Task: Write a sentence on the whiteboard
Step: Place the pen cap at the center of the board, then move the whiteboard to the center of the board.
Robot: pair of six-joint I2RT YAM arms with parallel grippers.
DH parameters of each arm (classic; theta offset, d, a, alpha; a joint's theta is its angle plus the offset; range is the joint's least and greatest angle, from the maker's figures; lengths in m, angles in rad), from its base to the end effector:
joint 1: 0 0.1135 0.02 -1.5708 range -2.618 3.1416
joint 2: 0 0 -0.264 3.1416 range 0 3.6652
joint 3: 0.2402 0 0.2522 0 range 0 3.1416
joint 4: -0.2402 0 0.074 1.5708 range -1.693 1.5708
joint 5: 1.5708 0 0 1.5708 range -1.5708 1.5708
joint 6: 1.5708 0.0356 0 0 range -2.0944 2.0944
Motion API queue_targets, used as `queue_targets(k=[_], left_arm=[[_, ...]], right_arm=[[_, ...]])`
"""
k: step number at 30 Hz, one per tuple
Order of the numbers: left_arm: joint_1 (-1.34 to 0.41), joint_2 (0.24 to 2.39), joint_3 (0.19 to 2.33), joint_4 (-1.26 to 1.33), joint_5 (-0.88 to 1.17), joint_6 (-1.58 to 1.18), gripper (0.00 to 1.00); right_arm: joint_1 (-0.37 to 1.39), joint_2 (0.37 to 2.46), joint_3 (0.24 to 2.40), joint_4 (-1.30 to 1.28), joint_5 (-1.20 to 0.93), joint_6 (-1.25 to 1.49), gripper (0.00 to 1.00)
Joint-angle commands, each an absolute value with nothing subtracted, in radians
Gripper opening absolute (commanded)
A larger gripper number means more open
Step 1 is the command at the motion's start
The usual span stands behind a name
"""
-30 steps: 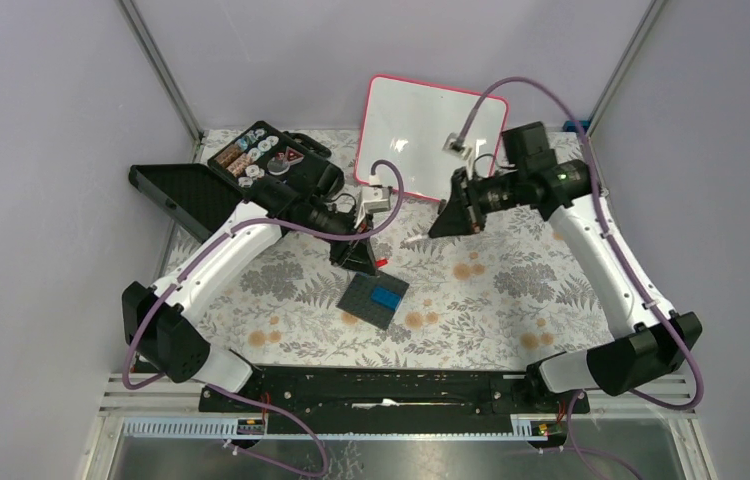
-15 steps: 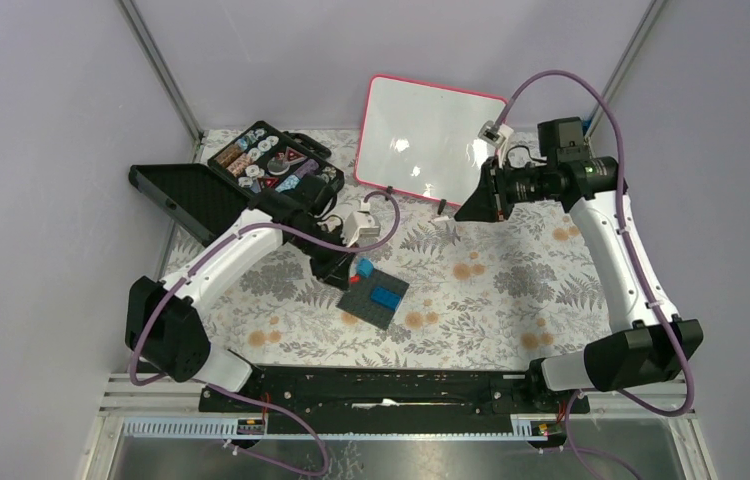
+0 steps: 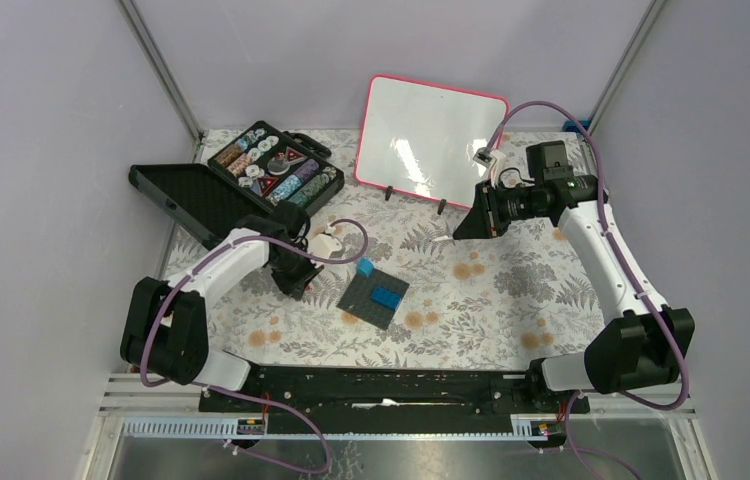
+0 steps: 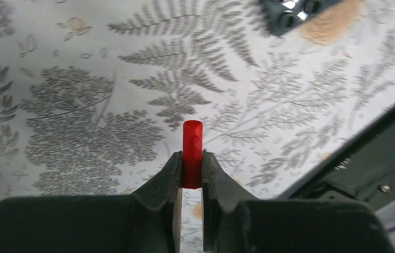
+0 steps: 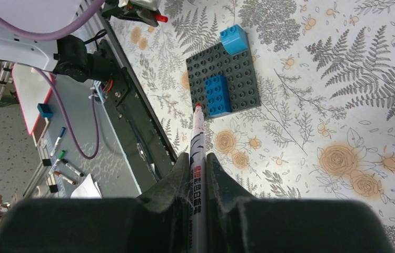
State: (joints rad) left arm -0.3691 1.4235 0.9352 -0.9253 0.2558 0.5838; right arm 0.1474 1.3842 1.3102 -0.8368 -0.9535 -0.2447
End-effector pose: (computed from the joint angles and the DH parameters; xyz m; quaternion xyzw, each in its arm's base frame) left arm 0.2231 -0.0960 0.2056 0.4624 0.8741 -0.1181 0.0911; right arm 0.2705 0.0695 0.3399 -0.3096 0.7955 0.4196 0.3087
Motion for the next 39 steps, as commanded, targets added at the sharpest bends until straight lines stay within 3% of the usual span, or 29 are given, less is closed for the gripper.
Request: queue_targets(k=[1,11,15,20,27,39], left_arm=[[-0.34,1.456,0.91,-0.795,0.154,0.612,0.0],[-0.339,1.543,0.873,-0.694,0.134,0.615,0.03],[-0.339,1.549,0.861,-0.68,0.133,0.617,0.13],[-0.339,1.533,0.858,-0.696,0.148,0.624,0.36],[-0.343,1.514,0.926,-0.76,0.213,0.605,0.49],[-0.401,1.633,1.345,-0.682,0.336,0.287,0.51]], right_arm=[[0.14,1.341,1.291,-0.774,-0.92,-0.22,0.0],[0.138,1.329,1.266,-0.729,-0.901,-0.184,0.0],[0.138,1.328,1.268,-0.729,-0.898,-0.184,0.0],[0.138,1.33,1.267,-0.729,-0.897,-0.18,0.0],[0.138,1.337,1.271,-0.708,-0.899,-0.164,0.0],[0.036,1.318,1.275,-0.632,-0.936,-0.086,0.0]])
